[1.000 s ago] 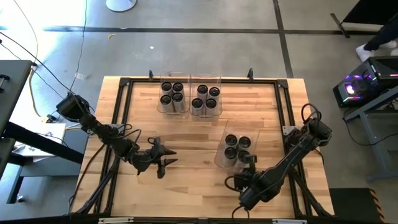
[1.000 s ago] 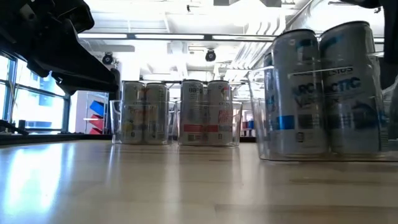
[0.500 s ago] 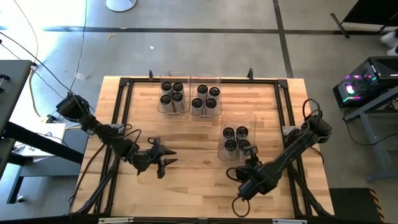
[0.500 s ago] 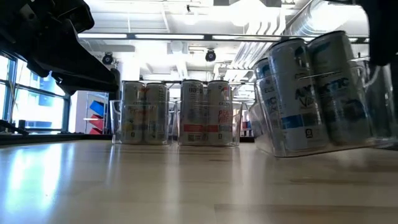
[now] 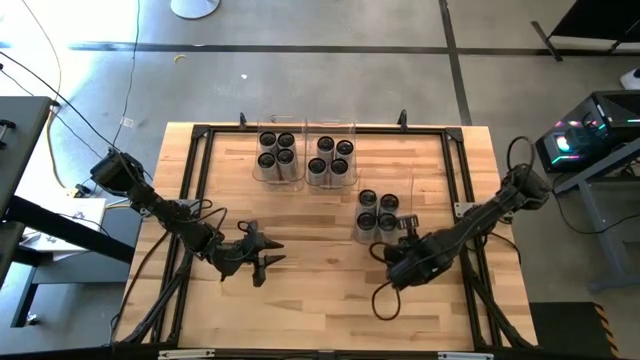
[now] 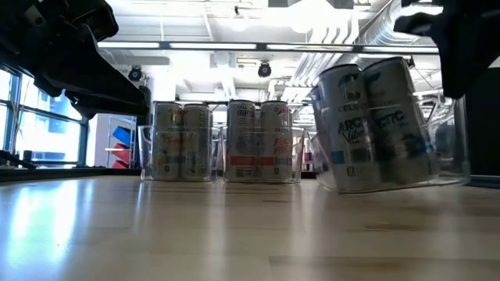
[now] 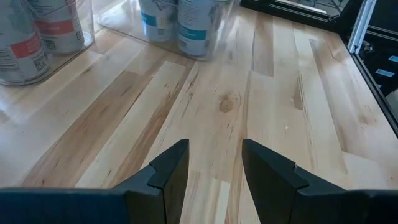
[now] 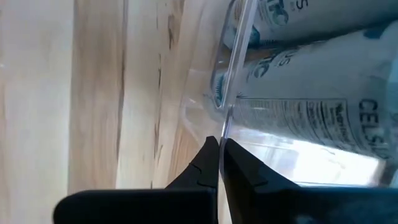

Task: Sort soda cans
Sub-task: Move the bottom transparent bin to the top right of the table

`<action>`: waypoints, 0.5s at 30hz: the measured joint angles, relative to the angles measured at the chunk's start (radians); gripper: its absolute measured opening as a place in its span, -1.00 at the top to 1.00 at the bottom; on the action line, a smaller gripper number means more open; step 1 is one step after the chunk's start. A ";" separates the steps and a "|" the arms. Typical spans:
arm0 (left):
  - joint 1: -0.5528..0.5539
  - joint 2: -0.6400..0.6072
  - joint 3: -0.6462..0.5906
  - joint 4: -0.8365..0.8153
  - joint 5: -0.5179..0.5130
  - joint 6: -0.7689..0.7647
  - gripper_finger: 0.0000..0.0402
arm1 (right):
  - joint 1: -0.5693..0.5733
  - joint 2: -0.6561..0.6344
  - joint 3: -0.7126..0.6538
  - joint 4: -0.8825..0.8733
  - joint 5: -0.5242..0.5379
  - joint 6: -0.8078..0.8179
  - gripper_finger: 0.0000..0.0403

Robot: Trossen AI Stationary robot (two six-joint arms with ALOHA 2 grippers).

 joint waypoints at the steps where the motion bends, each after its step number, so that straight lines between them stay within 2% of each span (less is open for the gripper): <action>1: 0.000 0.000 0.000 0.000 0.000 0.000 0.29 | -0.006 -0.021 -0.029 0.023 -0.001 -0.006 1.00; 7: 0.000 0.000 0.000 0.000 0.000 0.000 0.29 | -0.043 -0.123 -0.181 0.112 0.004 -0.061 1.00; 15: 0.000 0.000 0.000 0.001 0.000 -0.018 0.29 | -0.090 -0.177 -0.282 0.168 0.112 -0.083 1.00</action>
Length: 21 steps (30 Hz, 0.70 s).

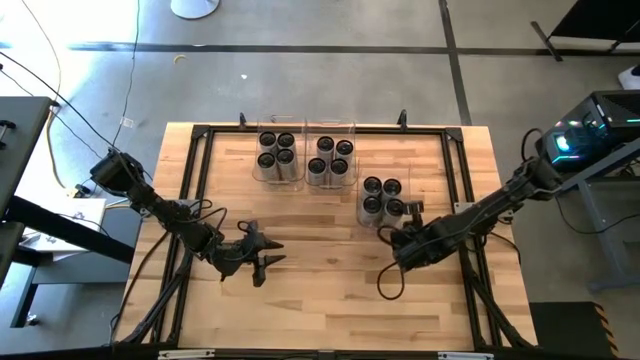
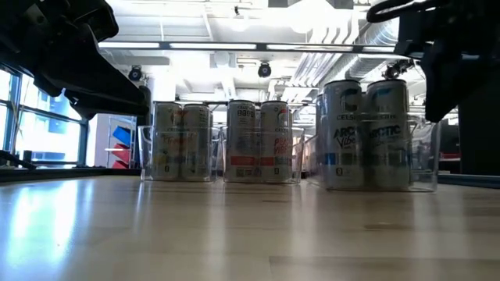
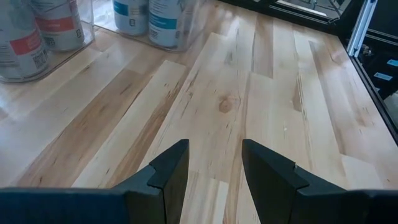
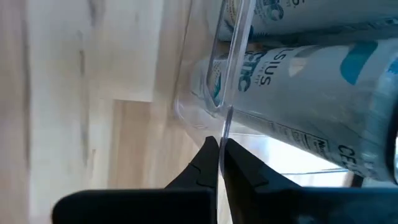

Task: Sort soda cans
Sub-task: Move the bottom transparent bin to the top right of the table

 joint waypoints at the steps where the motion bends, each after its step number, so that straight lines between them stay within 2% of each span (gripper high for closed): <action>1: 0.000 0.000 0.000 0.000 0.001 0.000 0.29 | 0.000 0.001 0.002 0.000 0.014 0.003 0.99; 5: 0.000 0.000 0.000 0.000 0.001 -0.001 0.29 | -0.001 0.006 0.015 0.006 0.046 0.010 0.82; 13: 0.000 0.000 0.000 0.000 0.002 -0.001 0.29 | 0.000 0.005 0.103 -0.029 0.053 0.069 0.26; 16: 0.000 0.000 0.000 0.000 0.002 -0.001 0.29 | 0.000 0.005 0.174 -0.076 0.023 0.143 0.16; 21: 0.000 0.000 0.000 0.000 0.002 -0.001 0.29 | 0.022 0.005 0.277 -0.180 -0.038 0.362 0.16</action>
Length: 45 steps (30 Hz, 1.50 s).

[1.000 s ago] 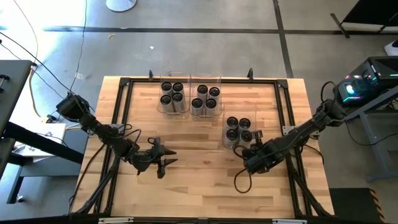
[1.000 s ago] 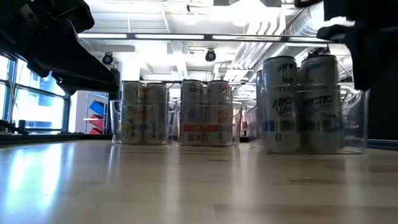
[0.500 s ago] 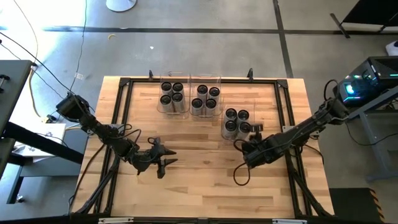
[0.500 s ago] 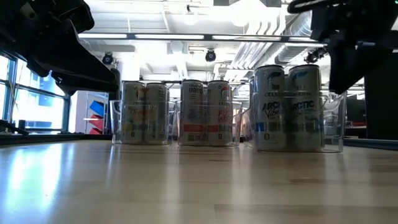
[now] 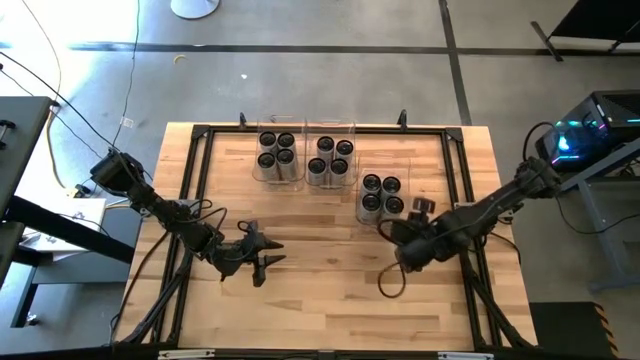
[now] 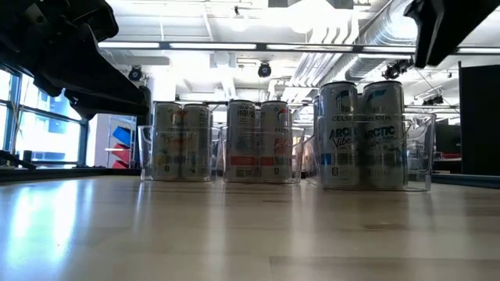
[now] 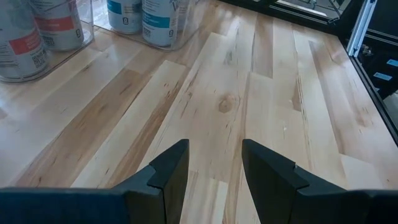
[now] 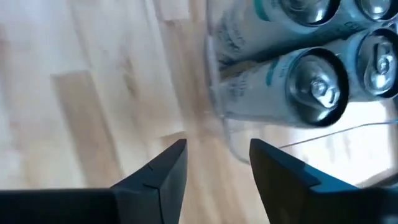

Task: Sort soda cans
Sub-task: Move the bottom transparent bin to the top right of the table

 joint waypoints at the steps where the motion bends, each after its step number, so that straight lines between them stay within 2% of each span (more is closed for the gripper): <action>1: 0.000 0.000 0.000 0.000 0.000 0.000 0.29 | 0.016 0.000 0.010 -0.003 -0.001 0.034 0.17; 4: 0.000 0.000 0.000 0.000 0.000 0.000 0.29 | 0.089 0.000 0.016 0.039 -0.004 0.116 0.20; 8: 0.000 0.000 0.000 0.000 0.000 0.001 0.29 | 0.192 0.000 -0.037 0.185 0.019 0.197 0.29; 13: 0.000 0.000 0.000 0.000 0.000 0.024 0.29 | 0.290 0.000 -0.219 0.473 0.136 0.283 0.50; 17: 0.004 0.000 0.000 0.000 -0.003 0.026 0.29 | 0.305 0.000 -0.401 0.658 0.231 0.401 0.72; 22: 0.022 0.000 0.000 0.000 -0.006 0.026 0.29 | 0.248 0.000 -0.571 0.688 0.315 0.583 0.97; 28: 0.032 0.000 0.000 0.000 -0.006 0.020 0.29 | 0.118 0.000 -0.668 0.694 0.304 0.631 0.97; 34: 0.033 0.000 0.000 0.000 -0.006 0.019 0.29 | -0.004 0.000 -0.684 0.710 0.331 0.590 1.00; 45: 0.033 0.000 0.000 0.000 -0.007 0.026 0.29 | -0.204 0.000 -0.684 0.802 0.324 0.351 1.00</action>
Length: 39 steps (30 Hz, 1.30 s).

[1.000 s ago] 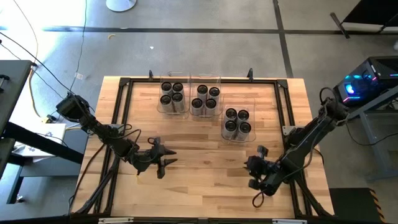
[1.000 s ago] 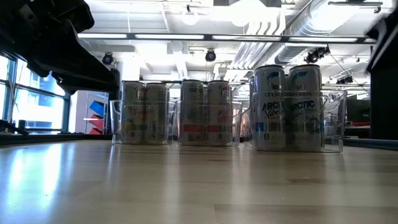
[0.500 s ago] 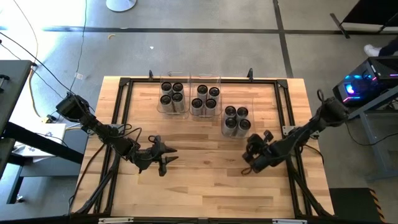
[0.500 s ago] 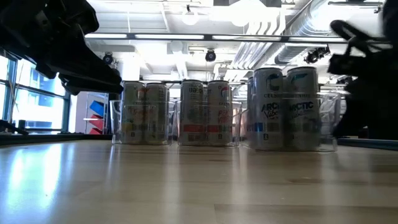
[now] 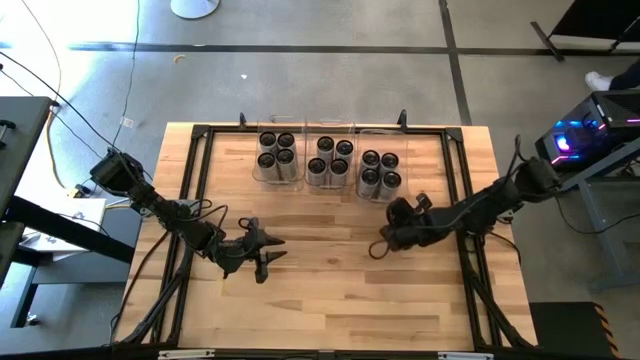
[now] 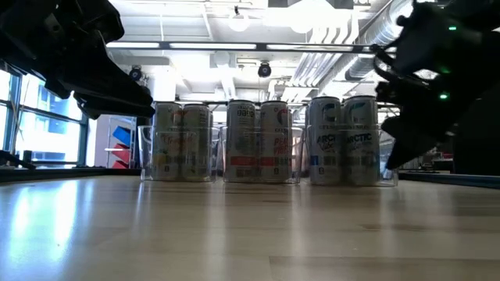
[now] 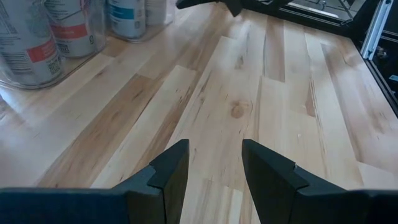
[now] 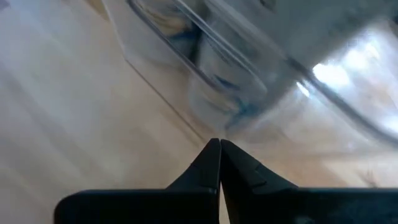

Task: Sort soda cans
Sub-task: Move the bottom transparent bin to the top right of the table

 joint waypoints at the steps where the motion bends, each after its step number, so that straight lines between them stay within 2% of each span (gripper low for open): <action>1: 0.000 0.000 0.000 0.000 0.000 0.000 0.29 | -0.018 0.000 0.000 0.023 0.004 -0.027 1.00; 13: 0.000 0.000 0.000 0.000 0.000 0.001 0.29 | -0.155 0.000 0.003 0.213 0.001 -0.273 1.00; 17: 0.000 -0.002 0.000 -0.004 0.026 0.002 0.29 | -0.128 0.000 0.043 0.211 -0.001 -0.308 1.00; 21: -0.009 -0.039 0.000 -0.070 0.065 -0.011 0.29 | -0.052 0.000 0.112 0.147 -0.004 -0.306 1.00; 25: -0.032 -0.117 0.000 -0.274 0.016 -0.126 0.29 | 0.038 -0.011 0.168 0.000 -0.017 -0.225 1.00; 29: -0.062 -0.213 0.000 -0.565 -0.053 -0.340 0.29 | 0.120 -0.050 0.177 -0.165 -0.062 -0.065 1.00; 33: -0.082 -0.279 -0.014 -0.810 -0.060 -0.527 0.29 | 0.182 -0.100 0.146 -0.320 -0.049 0.109 1.00; 39: -0.022 -0.309 -0.150 -0.775 -0.068 -0.607 0.29 | 0.137 -0.166 0.011 -0.316 -0.022 0.208 1.00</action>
